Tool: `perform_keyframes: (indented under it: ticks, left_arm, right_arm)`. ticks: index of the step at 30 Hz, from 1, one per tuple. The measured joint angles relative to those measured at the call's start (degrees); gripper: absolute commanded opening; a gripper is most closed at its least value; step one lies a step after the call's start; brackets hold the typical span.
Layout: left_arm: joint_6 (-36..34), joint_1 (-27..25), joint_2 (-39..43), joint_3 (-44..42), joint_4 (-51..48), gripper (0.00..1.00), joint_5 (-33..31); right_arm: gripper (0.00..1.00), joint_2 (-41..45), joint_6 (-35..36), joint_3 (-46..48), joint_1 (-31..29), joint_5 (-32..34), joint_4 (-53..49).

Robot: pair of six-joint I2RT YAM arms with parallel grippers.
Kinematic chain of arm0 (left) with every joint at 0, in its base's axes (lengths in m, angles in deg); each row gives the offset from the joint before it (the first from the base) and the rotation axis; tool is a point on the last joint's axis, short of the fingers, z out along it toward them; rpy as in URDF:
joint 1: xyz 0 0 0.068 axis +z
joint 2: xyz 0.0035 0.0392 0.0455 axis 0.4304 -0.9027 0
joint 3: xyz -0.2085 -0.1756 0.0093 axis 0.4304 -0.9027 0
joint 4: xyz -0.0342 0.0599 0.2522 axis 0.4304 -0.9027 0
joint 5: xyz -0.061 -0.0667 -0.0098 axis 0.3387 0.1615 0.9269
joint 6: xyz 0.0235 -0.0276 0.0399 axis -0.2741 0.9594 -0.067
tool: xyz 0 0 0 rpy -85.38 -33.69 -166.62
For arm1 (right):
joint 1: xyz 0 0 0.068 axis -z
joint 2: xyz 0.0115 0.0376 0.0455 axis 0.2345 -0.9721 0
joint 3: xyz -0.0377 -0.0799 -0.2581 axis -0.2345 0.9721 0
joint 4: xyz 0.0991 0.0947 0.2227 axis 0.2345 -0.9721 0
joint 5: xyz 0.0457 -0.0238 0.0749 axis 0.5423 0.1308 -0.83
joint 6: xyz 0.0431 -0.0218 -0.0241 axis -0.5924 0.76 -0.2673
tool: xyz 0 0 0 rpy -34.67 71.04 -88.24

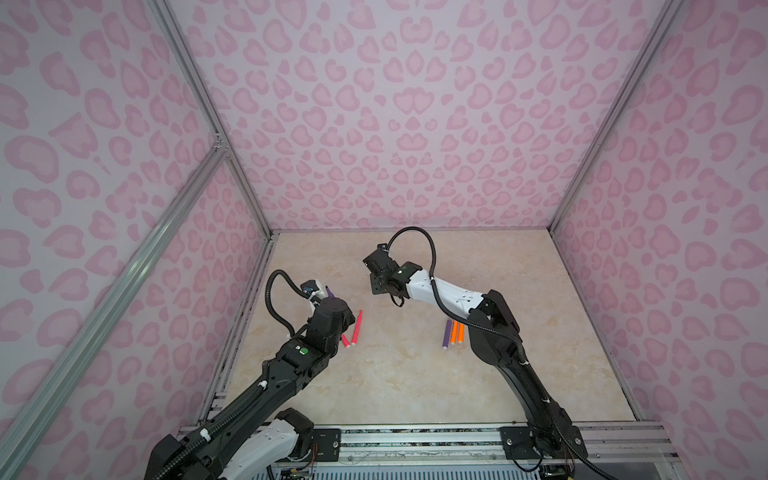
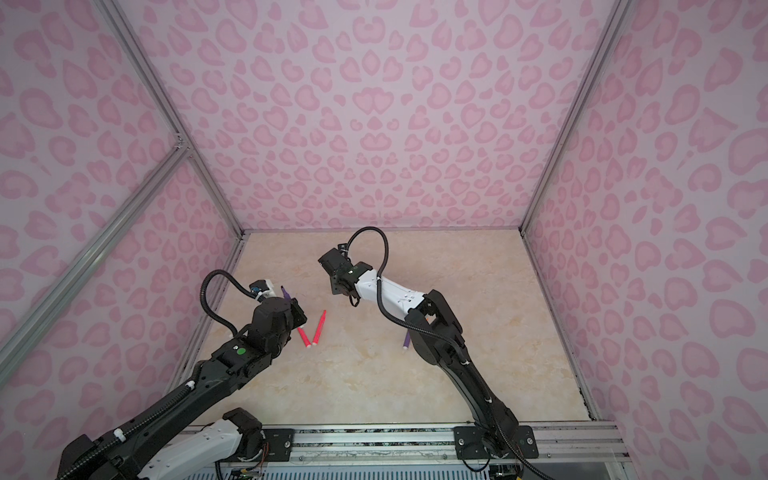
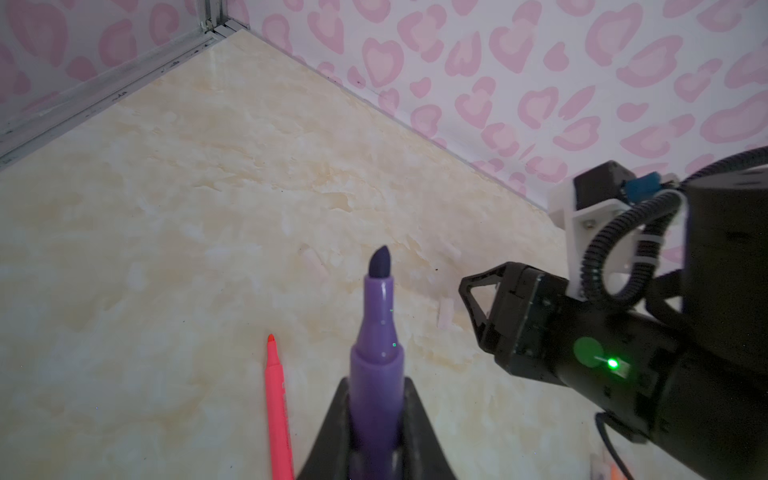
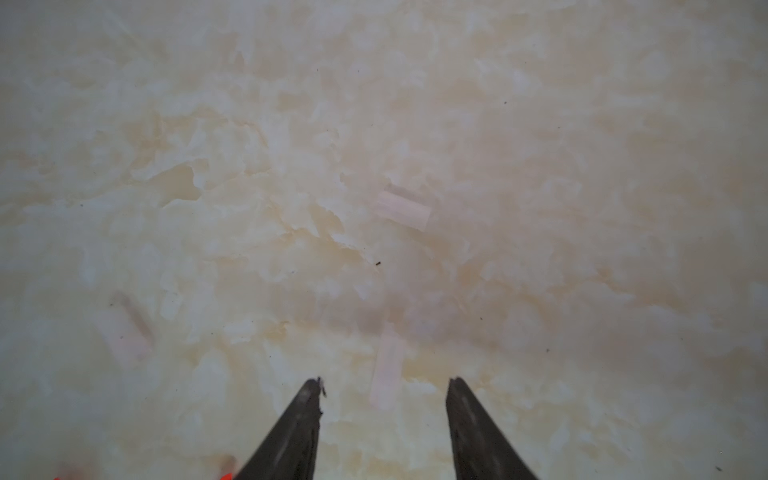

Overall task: Insert the pens into the pen caps
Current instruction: 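Move the right gripper away toward the clear caps on the table, then lower the right gripper onto a clear plastic cap and close on it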

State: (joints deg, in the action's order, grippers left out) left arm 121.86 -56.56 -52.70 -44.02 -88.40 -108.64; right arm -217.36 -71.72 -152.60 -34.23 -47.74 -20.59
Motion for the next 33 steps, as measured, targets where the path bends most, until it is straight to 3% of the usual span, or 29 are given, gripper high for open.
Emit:
perform_keyframes:
  ticks: [10, 17, 33]
  left_arm:
    - [-0.02, 0.26, -0.46, 0.04, -0.17, 0.03, 1.07]
    - [-0.02, 0.33, -1.95, 0.24, -0.17, 0.03, 1.81]
    - [-0.02, 0.33, -2.67, 0.5, -0.2, 0.03, 2.21]
  right_arm:
    - [0.45, -13.0, 2.32, -17.64, 1.44, -0.85, -11.13]
    - [0.39, -14.25, 2.58, -18.51, 1.66, -1.66, -12.37]
    - [0.35, -13.25, 1.68, -16.33, 0.83, -1.6, -11.28]
